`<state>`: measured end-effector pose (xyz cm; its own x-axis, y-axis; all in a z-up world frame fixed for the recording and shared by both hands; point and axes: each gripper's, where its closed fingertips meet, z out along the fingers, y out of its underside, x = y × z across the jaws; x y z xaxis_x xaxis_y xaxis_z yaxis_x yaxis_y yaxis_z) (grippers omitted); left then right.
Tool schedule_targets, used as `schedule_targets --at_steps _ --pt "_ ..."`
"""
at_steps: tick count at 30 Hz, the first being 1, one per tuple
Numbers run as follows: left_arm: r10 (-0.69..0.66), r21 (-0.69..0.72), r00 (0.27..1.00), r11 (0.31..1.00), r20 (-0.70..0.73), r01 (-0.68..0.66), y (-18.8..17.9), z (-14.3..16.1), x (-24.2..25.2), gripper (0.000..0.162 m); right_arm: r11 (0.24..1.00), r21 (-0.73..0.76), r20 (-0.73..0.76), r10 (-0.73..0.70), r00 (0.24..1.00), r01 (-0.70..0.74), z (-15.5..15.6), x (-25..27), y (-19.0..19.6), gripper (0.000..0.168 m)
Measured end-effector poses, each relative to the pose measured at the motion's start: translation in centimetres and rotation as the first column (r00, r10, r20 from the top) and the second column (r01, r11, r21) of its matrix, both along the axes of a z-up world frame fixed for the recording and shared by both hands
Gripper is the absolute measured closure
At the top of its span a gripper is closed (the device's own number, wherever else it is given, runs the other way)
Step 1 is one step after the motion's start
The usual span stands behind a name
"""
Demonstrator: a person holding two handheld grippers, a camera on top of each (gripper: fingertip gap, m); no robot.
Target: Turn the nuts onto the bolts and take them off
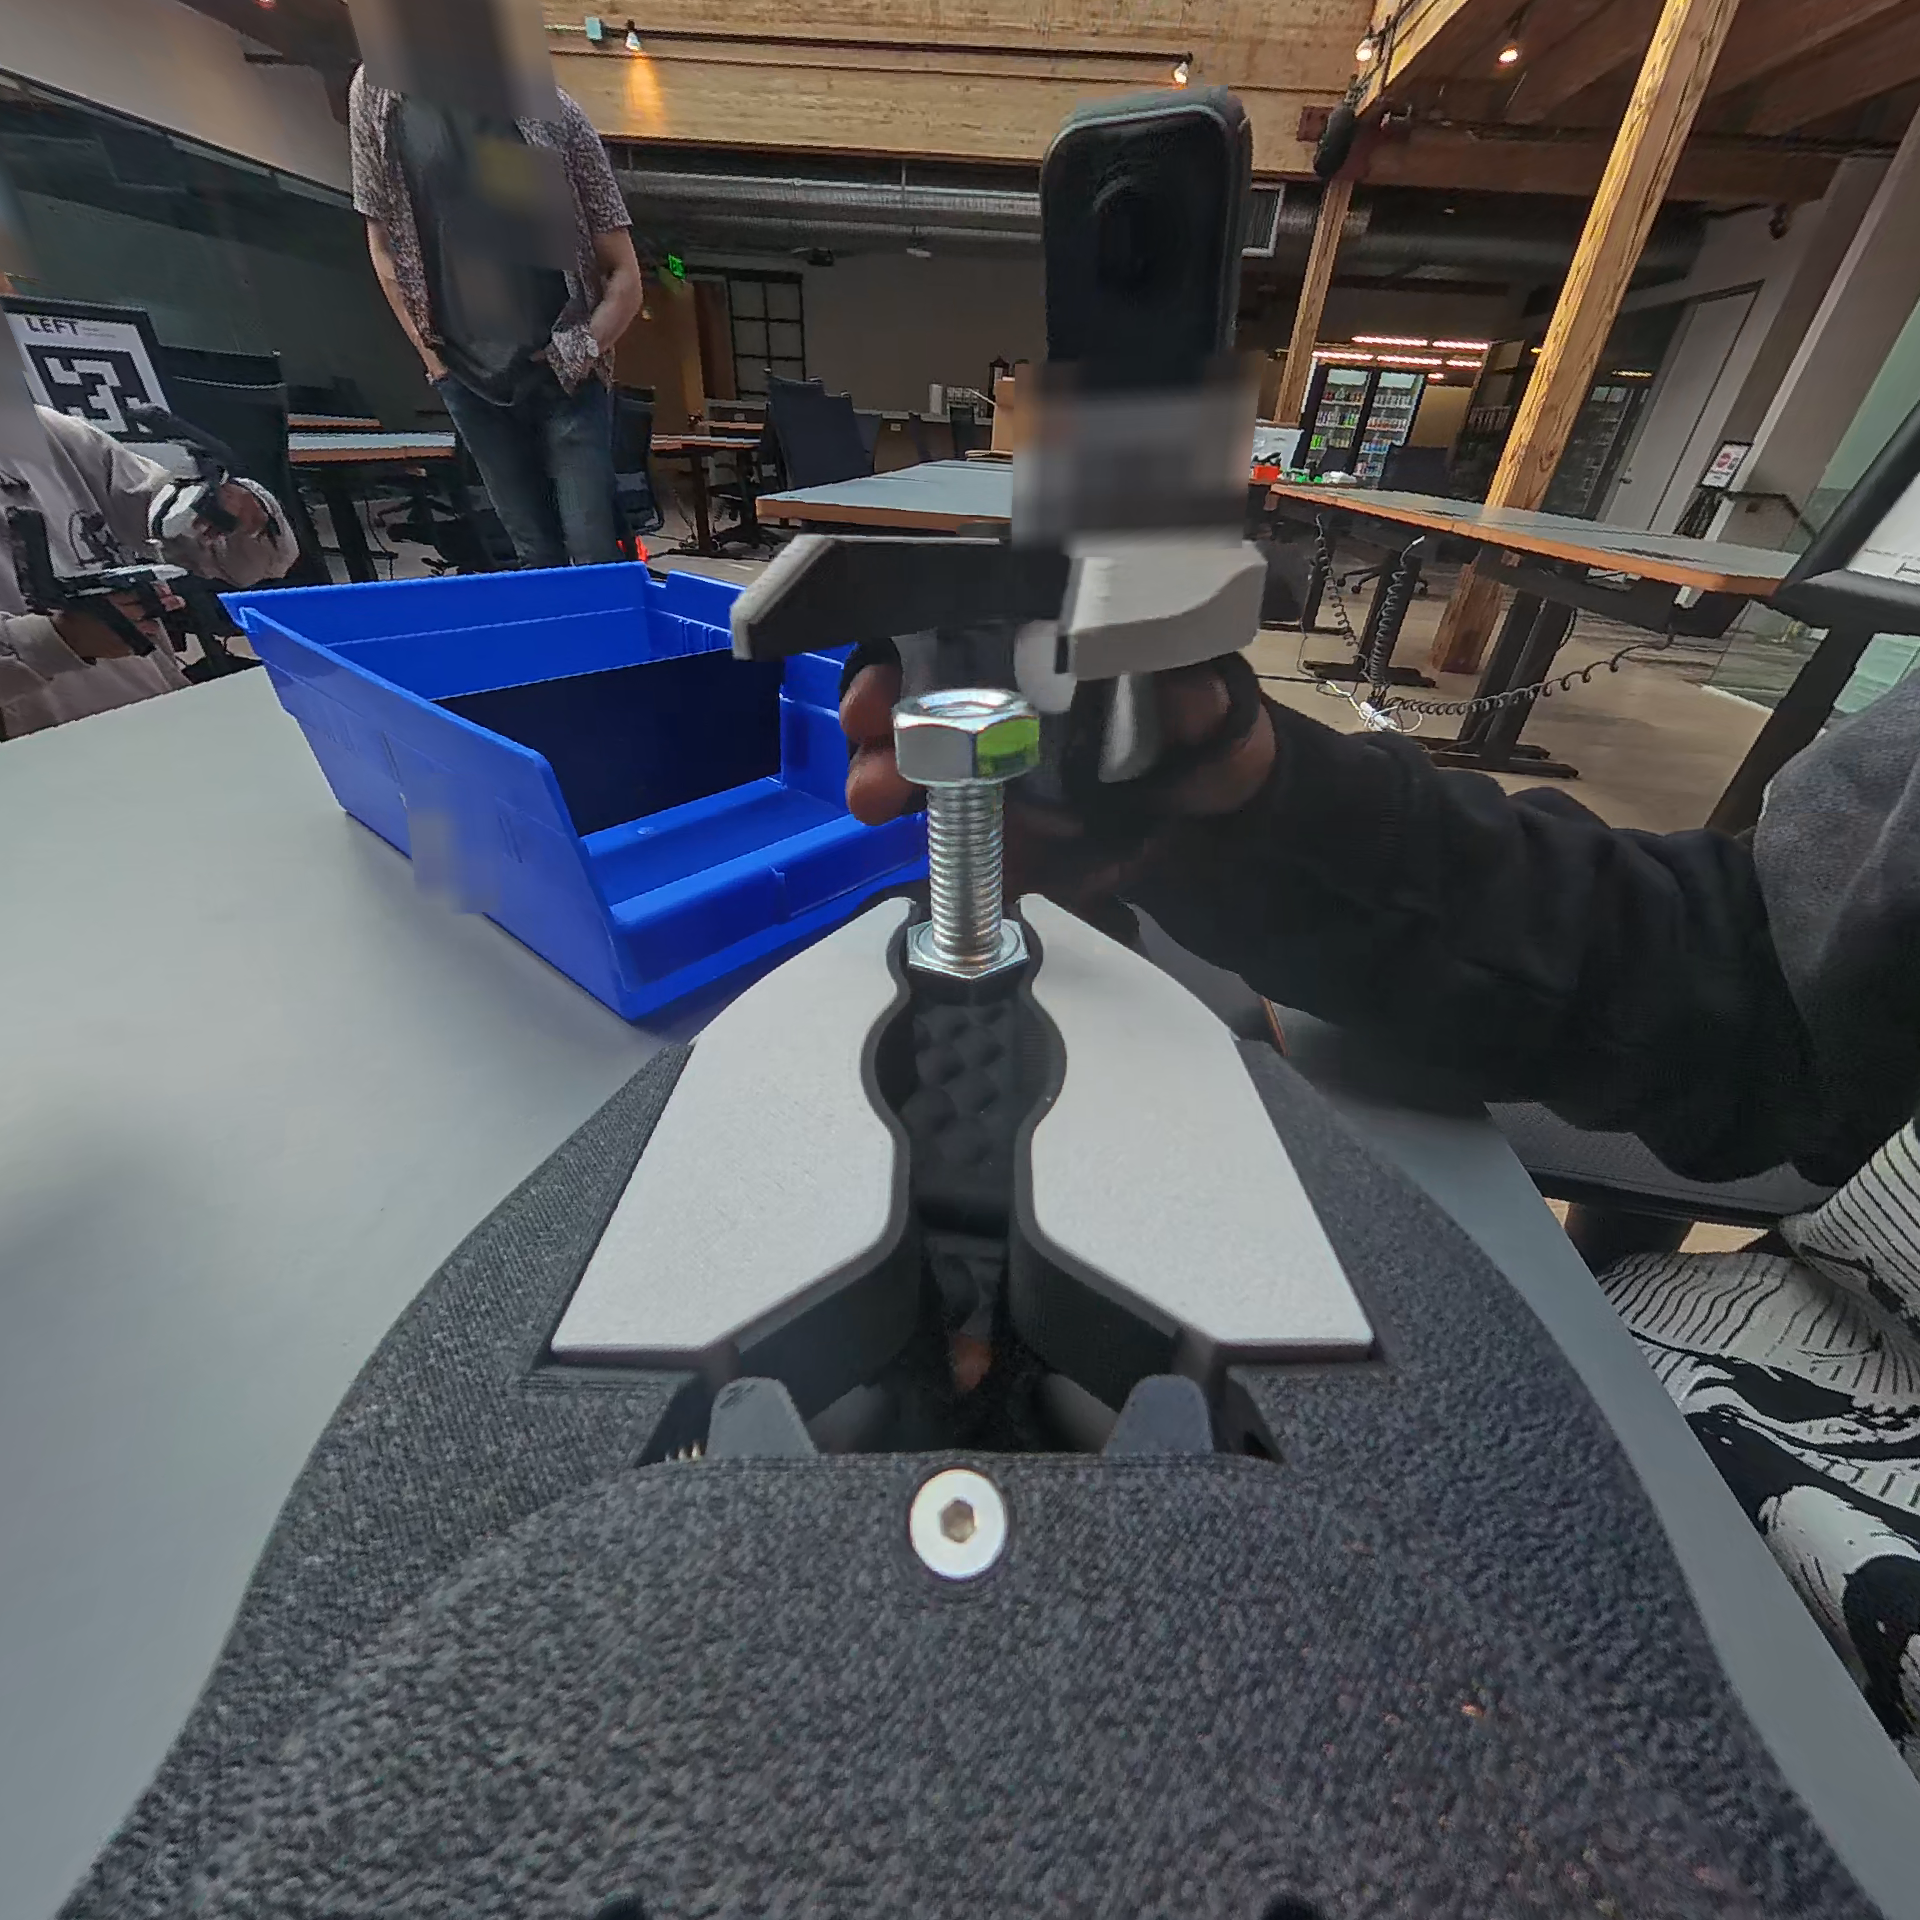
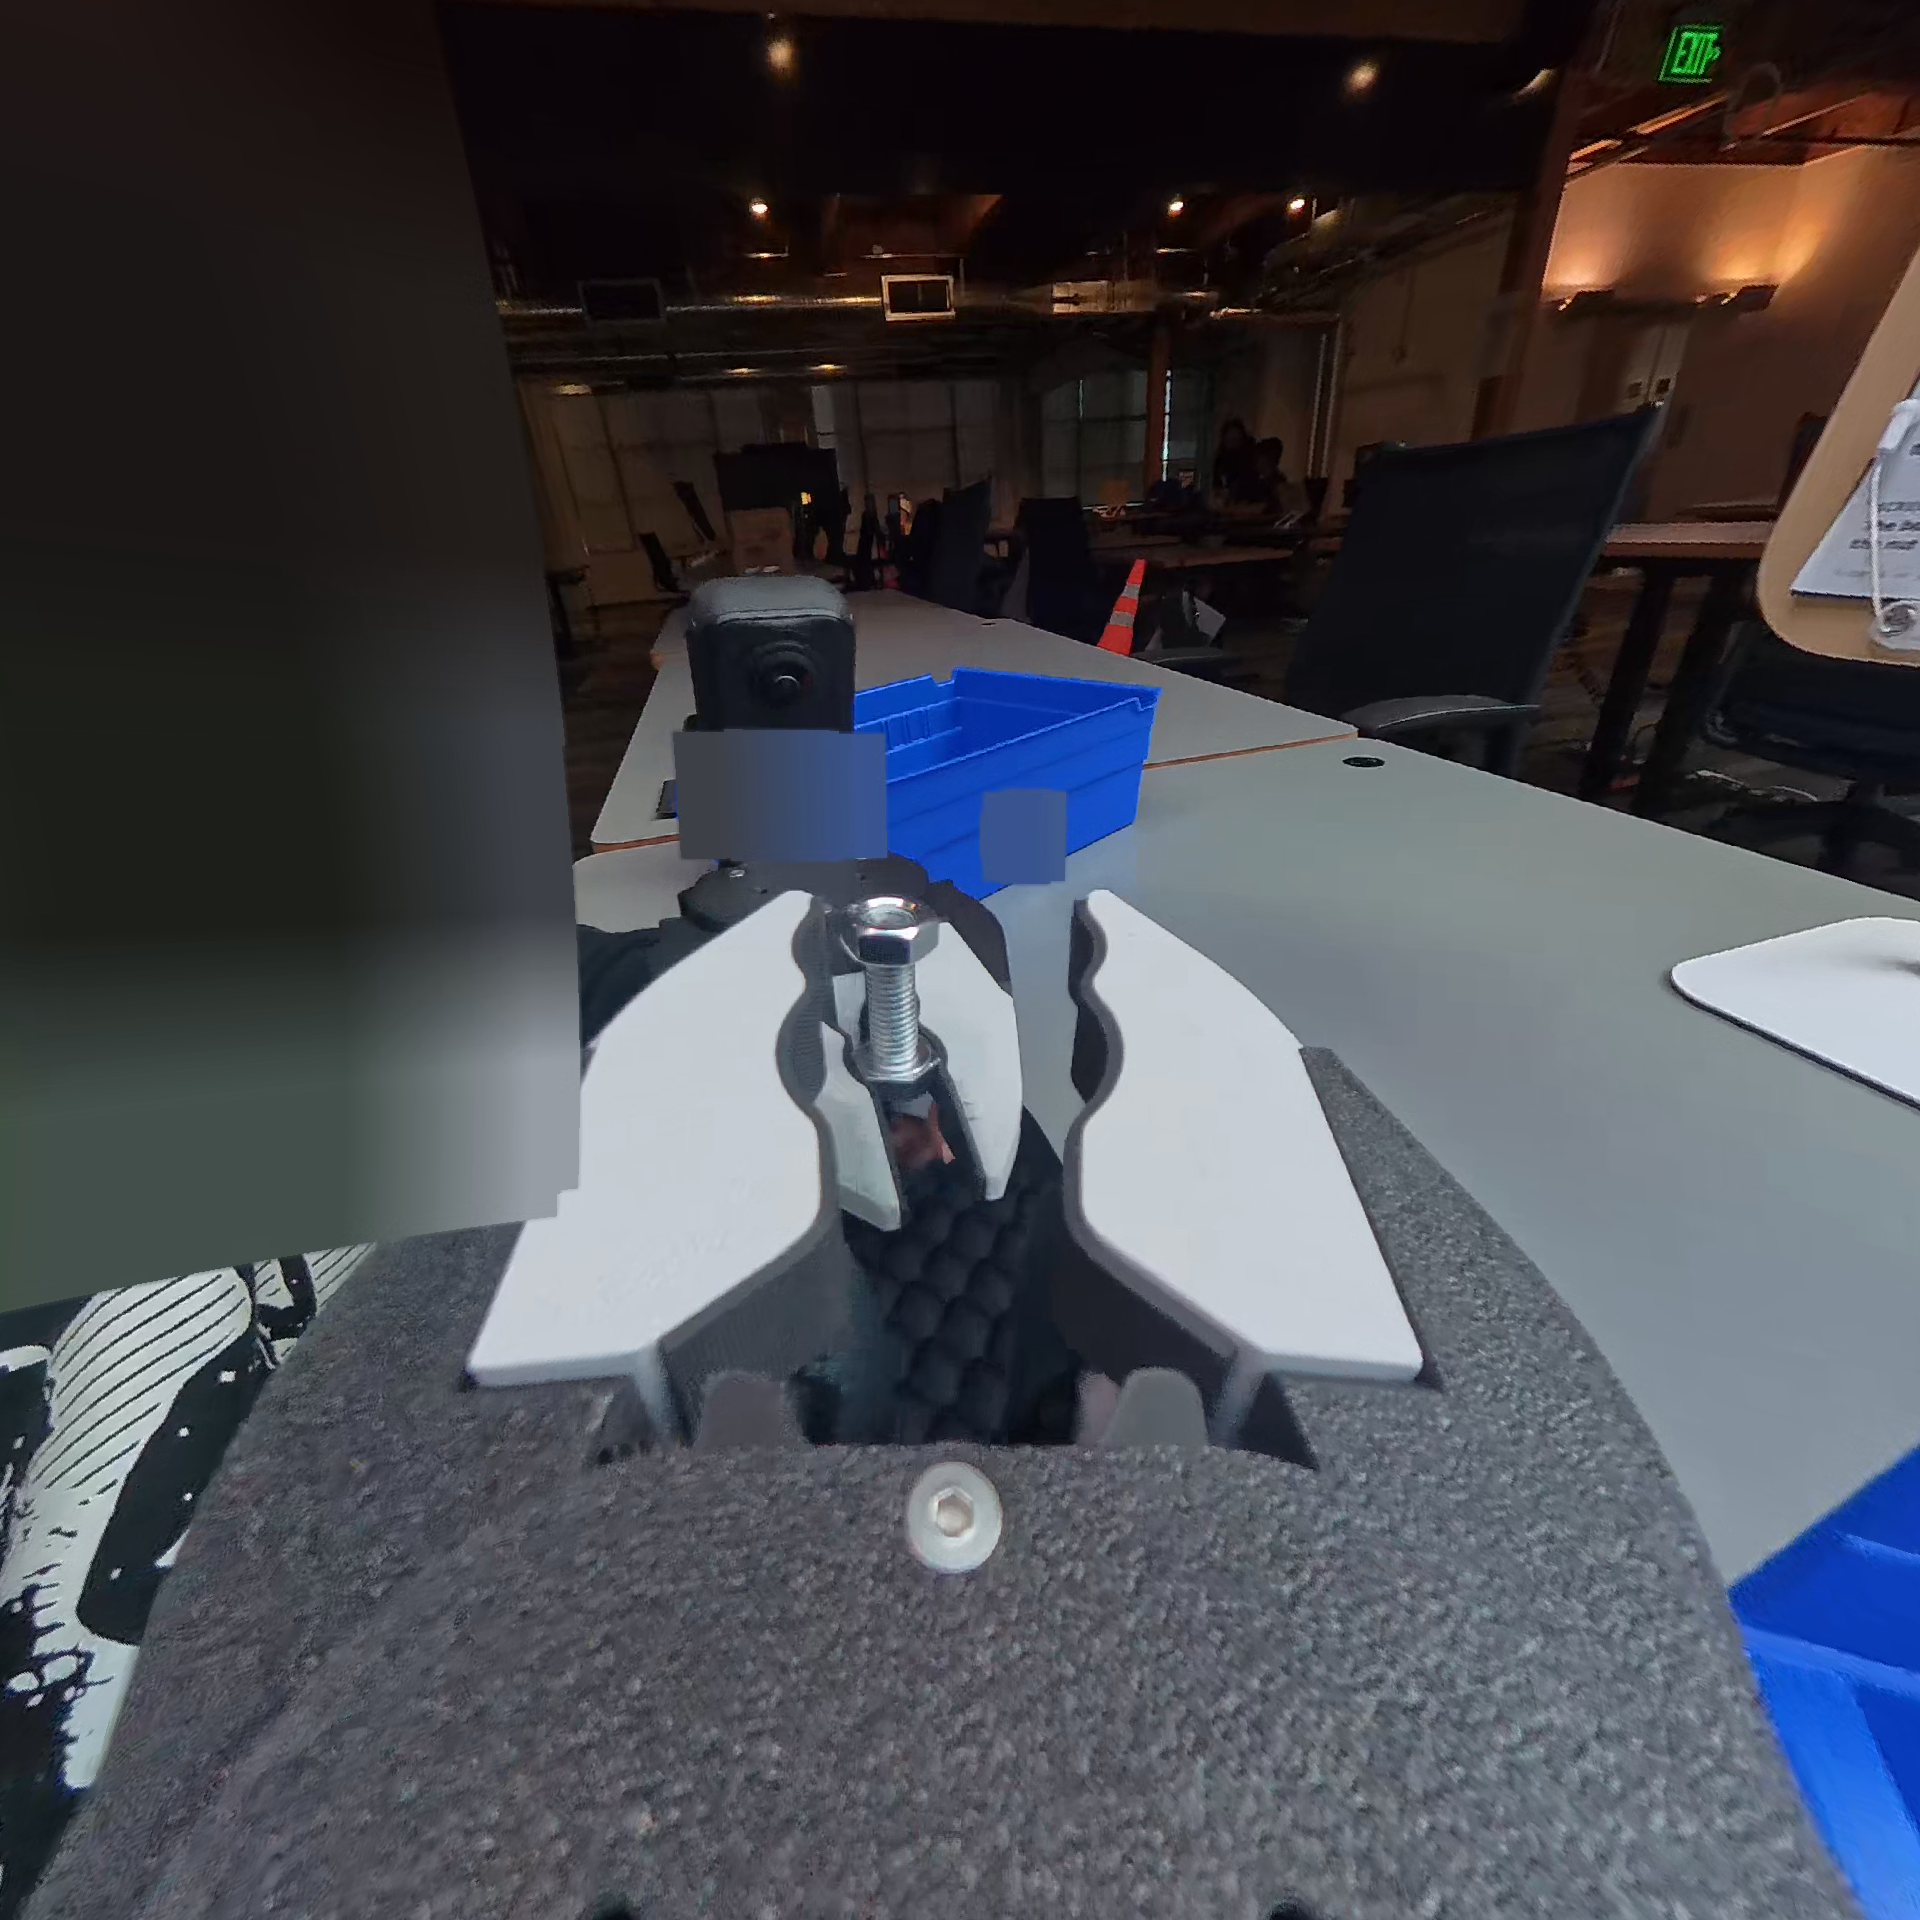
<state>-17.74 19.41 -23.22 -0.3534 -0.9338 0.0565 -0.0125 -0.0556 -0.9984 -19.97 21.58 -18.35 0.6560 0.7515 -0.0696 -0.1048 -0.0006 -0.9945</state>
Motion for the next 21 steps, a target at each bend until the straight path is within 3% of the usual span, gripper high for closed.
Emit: schedule_targets --at_steps 7,16,21 --pt "-0.002 0.002 1.0 1.0 0.0 0.002 0.0 0.0 0.0 0.148 0.999 -0.023 0.052 0.029 0.998 -0.028 -0.6 -2.9 1.6 0.118" --pt "-0.005 -0.002 1.0 1.0 0.001 0.005 0.0 0.0 0.0 0.148 1.0 -0.011 0.045 -0.005 0.999 0.006 -0.6 -0.6 0.5 0.126" --pt "-0.005 -0.005 1.0 1.0 0.003 0.005 0.0 0.1 -0.1 0.148 0.999 0.01 0.055 -0.047 0.997 0.047 -0.4 1.0 -0.1 0.15"
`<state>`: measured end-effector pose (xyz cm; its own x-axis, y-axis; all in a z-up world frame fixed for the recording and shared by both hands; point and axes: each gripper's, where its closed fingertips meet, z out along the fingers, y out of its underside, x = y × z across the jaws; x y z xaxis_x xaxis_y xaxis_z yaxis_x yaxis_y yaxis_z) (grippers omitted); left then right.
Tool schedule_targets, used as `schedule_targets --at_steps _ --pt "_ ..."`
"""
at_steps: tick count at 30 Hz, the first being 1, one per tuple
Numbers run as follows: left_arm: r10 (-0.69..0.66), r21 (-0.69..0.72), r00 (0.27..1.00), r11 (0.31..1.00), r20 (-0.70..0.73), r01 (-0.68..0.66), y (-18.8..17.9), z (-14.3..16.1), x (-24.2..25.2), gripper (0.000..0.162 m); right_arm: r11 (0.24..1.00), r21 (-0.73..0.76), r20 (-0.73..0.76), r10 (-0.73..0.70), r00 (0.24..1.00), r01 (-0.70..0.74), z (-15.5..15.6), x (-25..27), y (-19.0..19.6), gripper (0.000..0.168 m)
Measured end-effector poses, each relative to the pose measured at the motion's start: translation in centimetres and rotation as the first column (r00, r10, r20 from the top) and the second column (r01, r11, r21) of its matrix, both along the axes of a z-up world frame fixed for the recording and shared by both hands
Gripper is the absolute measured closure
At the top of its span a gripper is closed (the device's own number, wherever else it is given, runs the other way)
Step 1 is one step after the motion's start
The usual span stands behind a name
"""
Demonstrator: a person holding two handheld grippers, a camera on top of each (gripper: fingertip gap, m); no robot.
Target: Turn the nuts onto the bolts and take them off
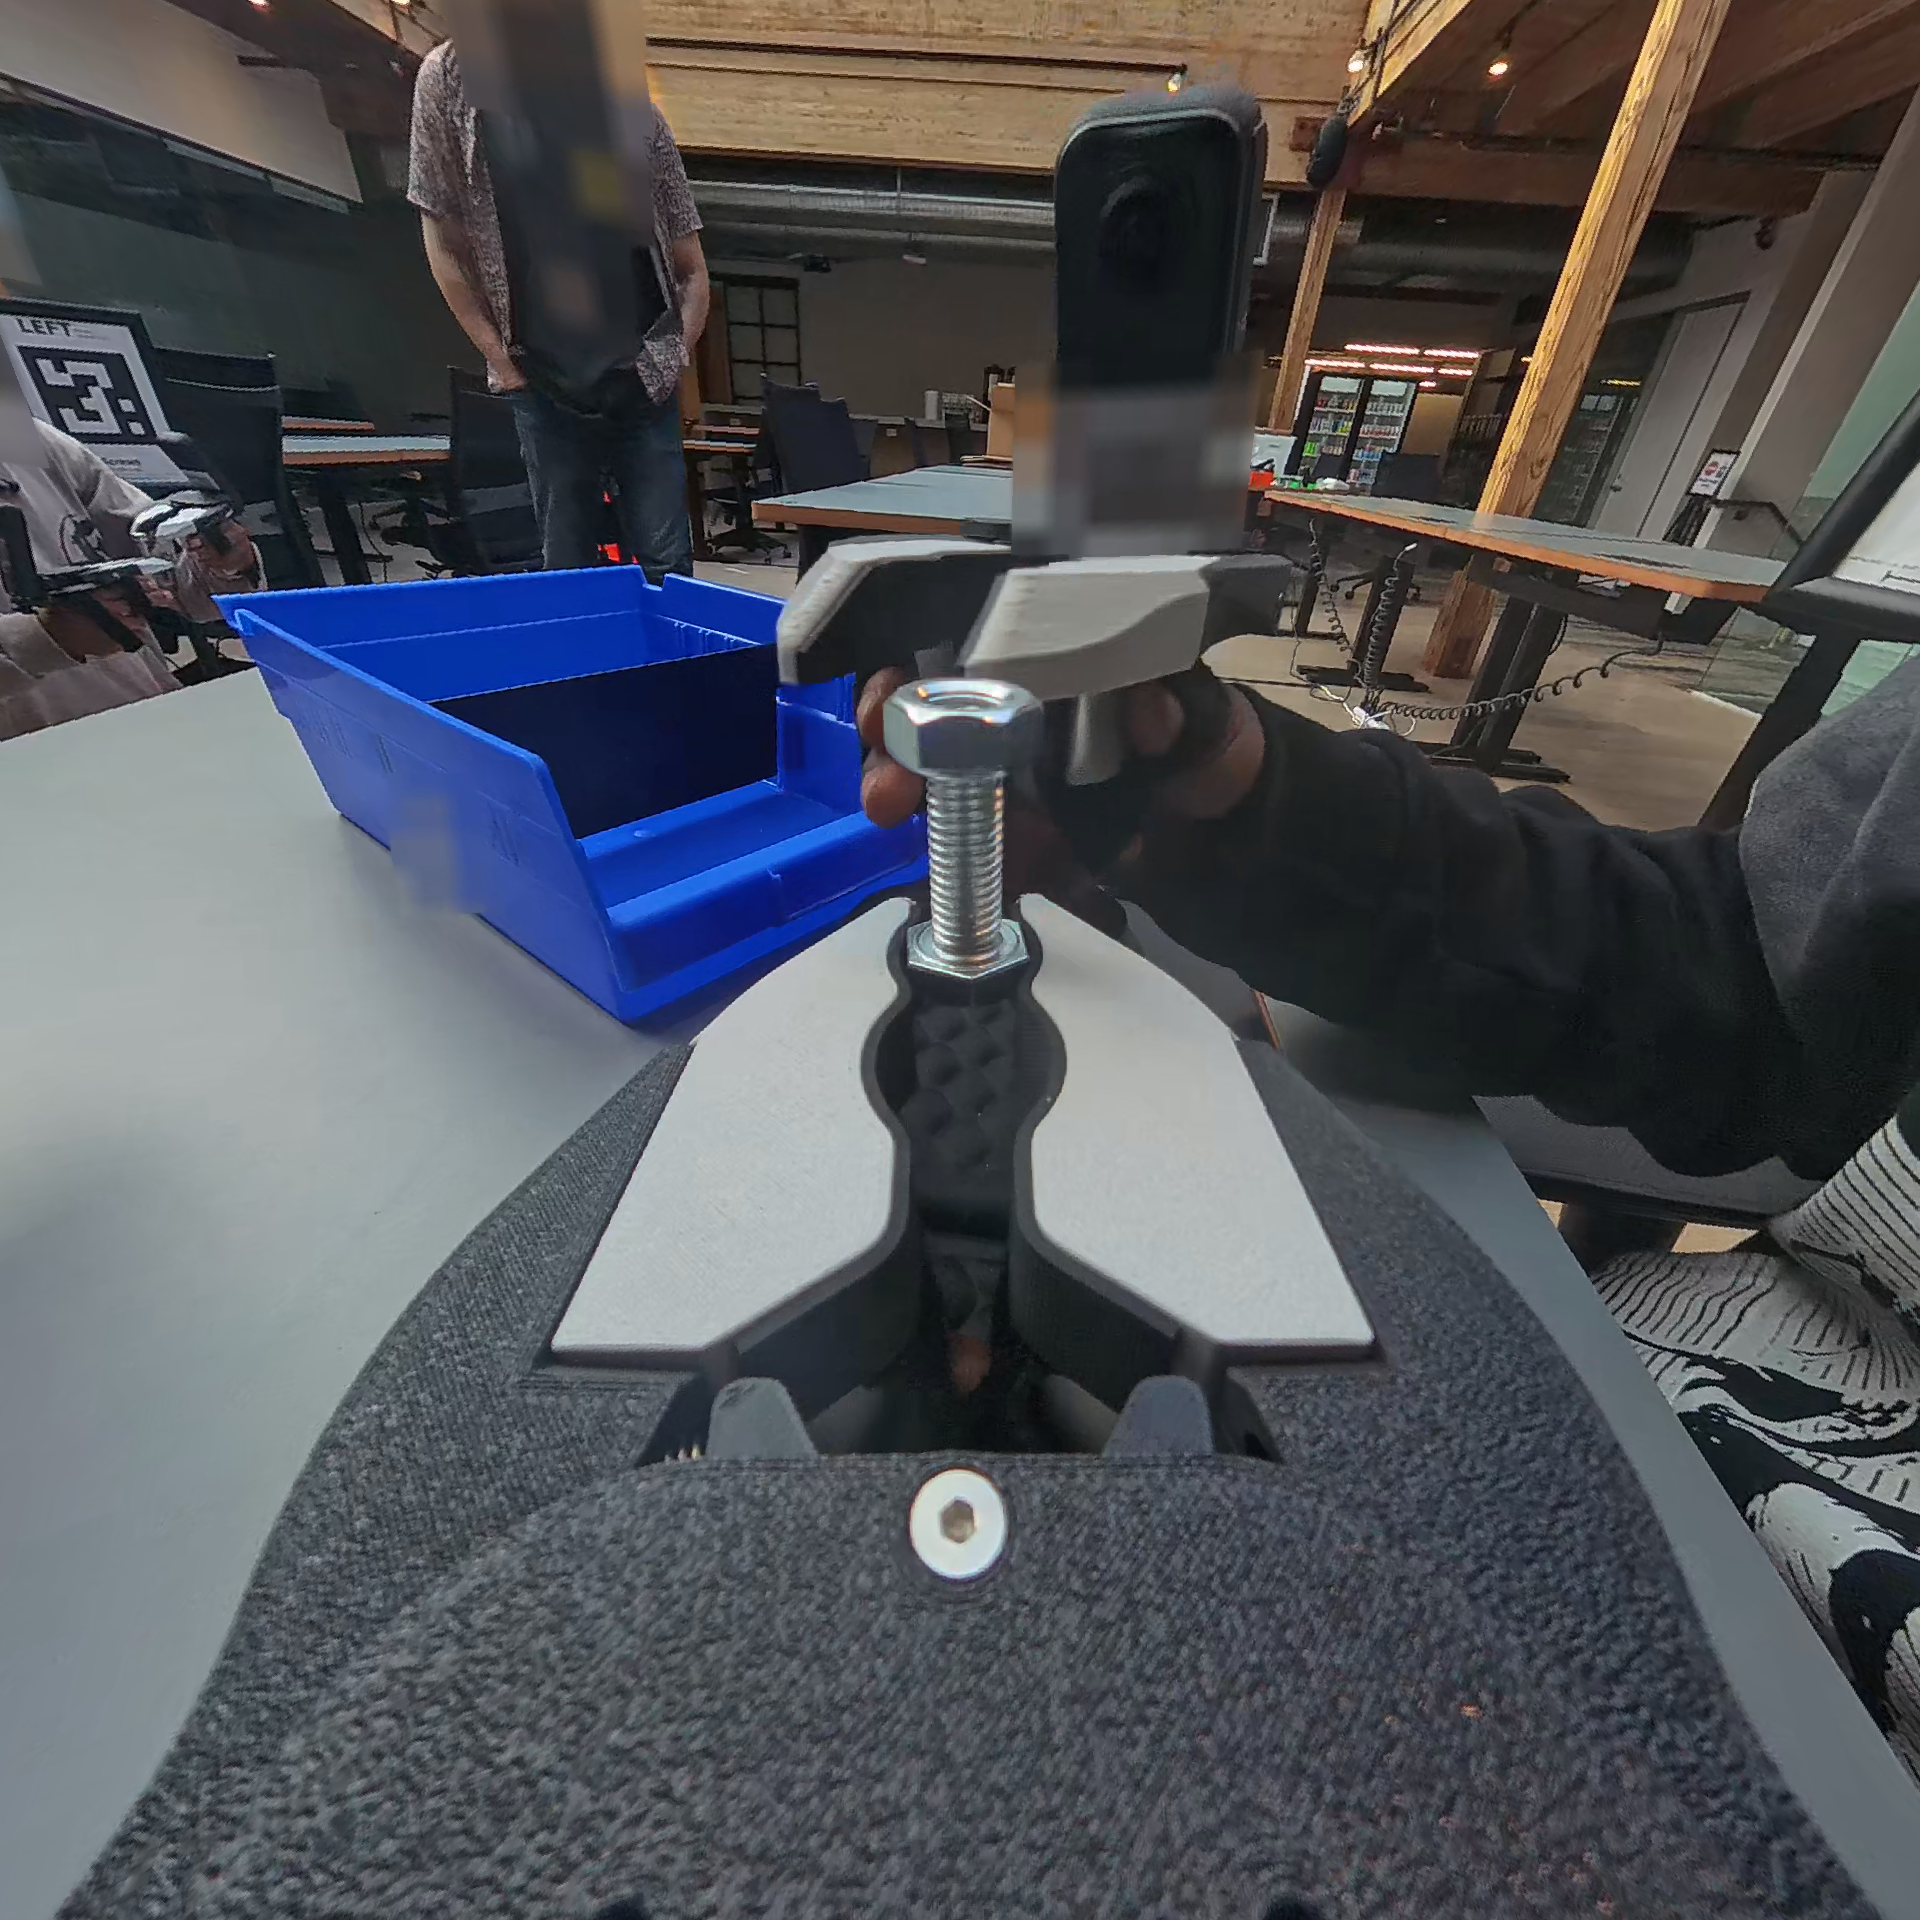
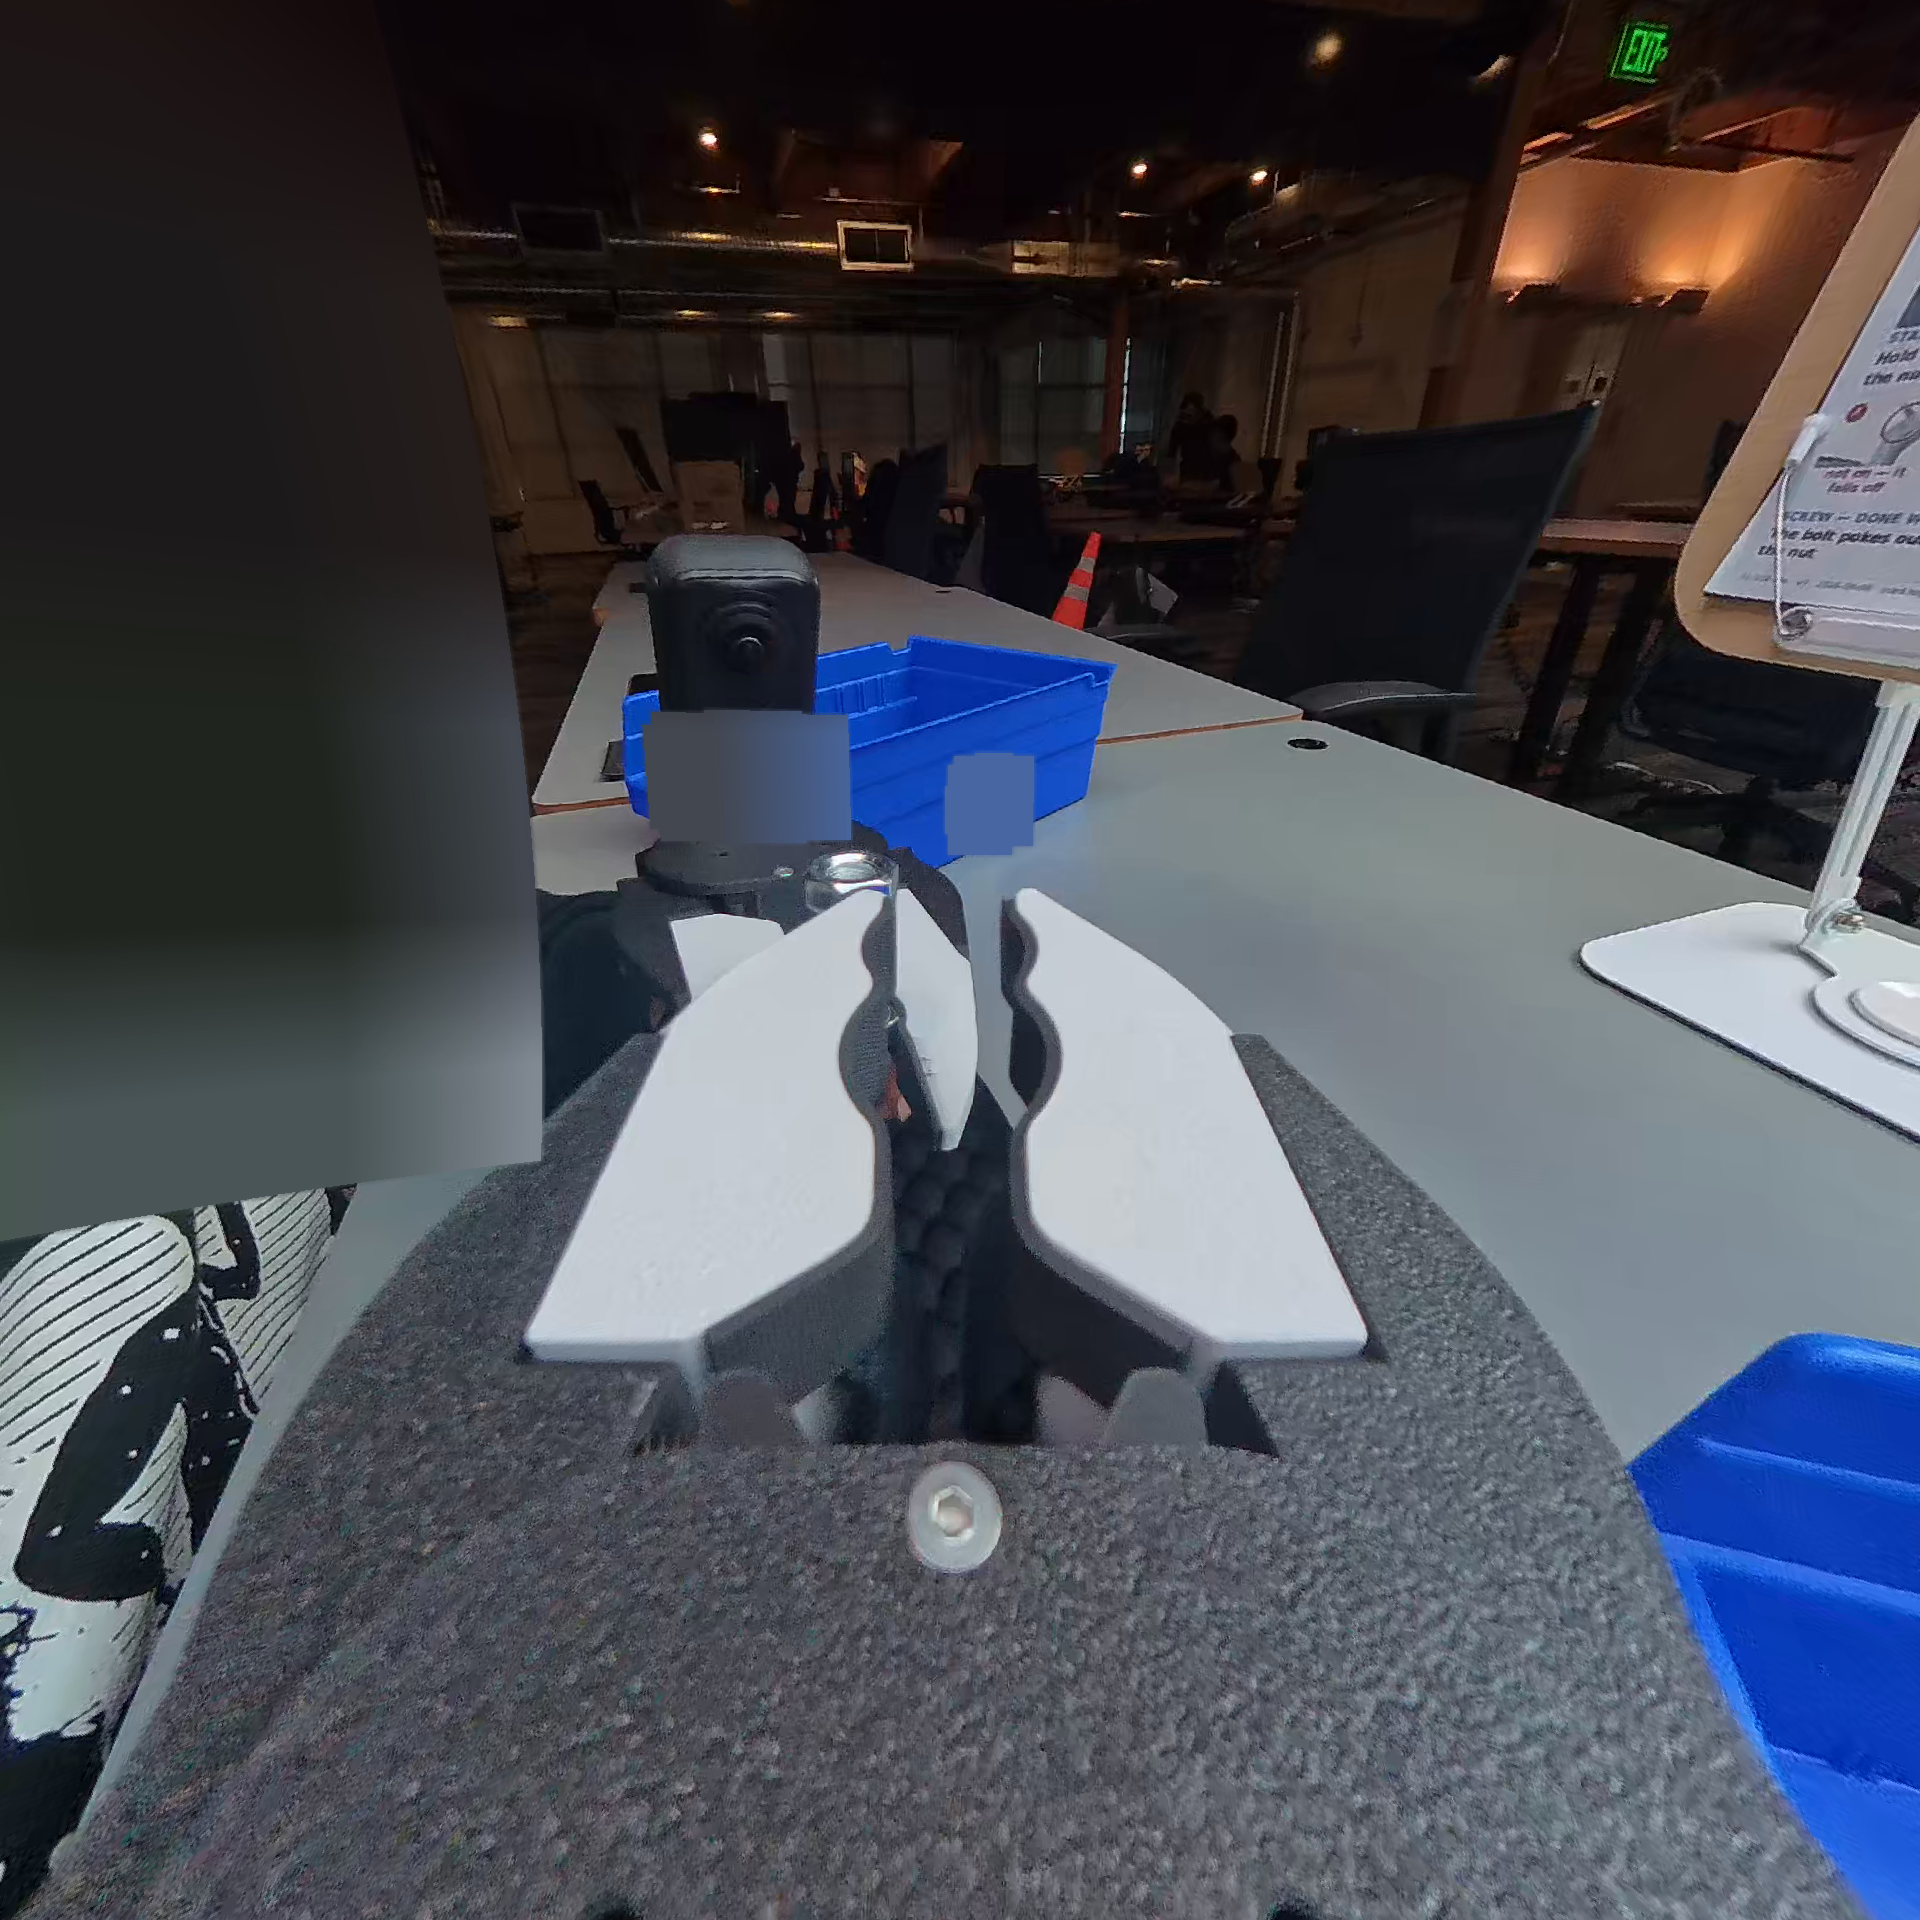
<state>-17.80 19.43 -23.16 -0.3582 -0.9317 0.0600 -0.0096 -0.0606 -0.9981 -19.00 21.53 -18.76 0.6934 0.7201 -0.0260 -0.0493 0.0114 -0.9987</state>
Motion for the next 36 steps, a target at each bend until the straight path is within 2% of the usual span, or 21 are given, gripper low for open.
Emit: schedule_targets --at_steps 2,4,8,13,18,25,29,32,34,36 --pt "-0.001 0.002 1.0 1.0 -0.001 0.001 0.0 0.0 0.0 0.148 1.0 0.011 -0.008 -0.006 1.0 0.006 0.3 0.3 -0.1 0.155" --pt "0.0 0.0 1.0 1.0 0.0 0.0 0.0 0.0 0.0 0.148 1.0 0.011 -0.009 0.007 1.0 -0.007 0.4 0.1 -0.2 0.153" --pt "0.001 0.003 1.0 1.0 -0.001 -0.001 0.0 0.0 0.0 0.148 0.998 -0.013 -0.01 0.056 0.998 -0.056 0.4 -1.5 0.0 0.124" --pt "0.003 0.006 1.0 1.0 -0.002 -0.003 0.0 -0.1 0.0 0.148 0.996 -0.032 -0.002 0.086 0.996 -0.086 0.1 -3.8 1.2 0.116" --pt "0.001 0.009 1.0 1.0 0.0 -0.001 -0.1 0.0 0.0 0.148 0.996 -0.056 0.039 0.067 0.997 -0.065 -0.7 -4.2 2.0 0.121" --pt "0.0 0.004 1.0 1.0 0.001 0.0 0.0 0.0 0.0 0.148 0.998 -0.027 0.02 0.051 0.999 -0.05 -0.3 -2.3 0.8 0.129" --pt "0.003 -0.006 1.0 1.0 0.002 -0.003 0.1 0.1 -0.1 0.148 0.999 -0.011 0.026 0.045 0.999 -0.045 -0.2 -1.5 0.1 0.137" --pt "0.003 -0.011 1.0 1.0 0.008 -0.003 0.1 0.2 -0.1 0.148 1.0 0.0 0.03 0.016 0.999 -0.016 -0.1 -0.7 -0.1 0.15" --pt "0.006 -0.006 1.0 1.0 0.006 -0.006 0.1 0.2 -0.1 0.148 1.0 0.0 0.024 -0.002 1.0 0.002 -0.1 -0.1 -0.1 0.149" --pt "0.005 -0.003 1.0 1.0 0.004 -0.005 0.1 0.1 -0.1 0.148 1.0 0.001 -0.002 0.009 1.0 -0.009 0.1 -0.1 -0.3 0.141"
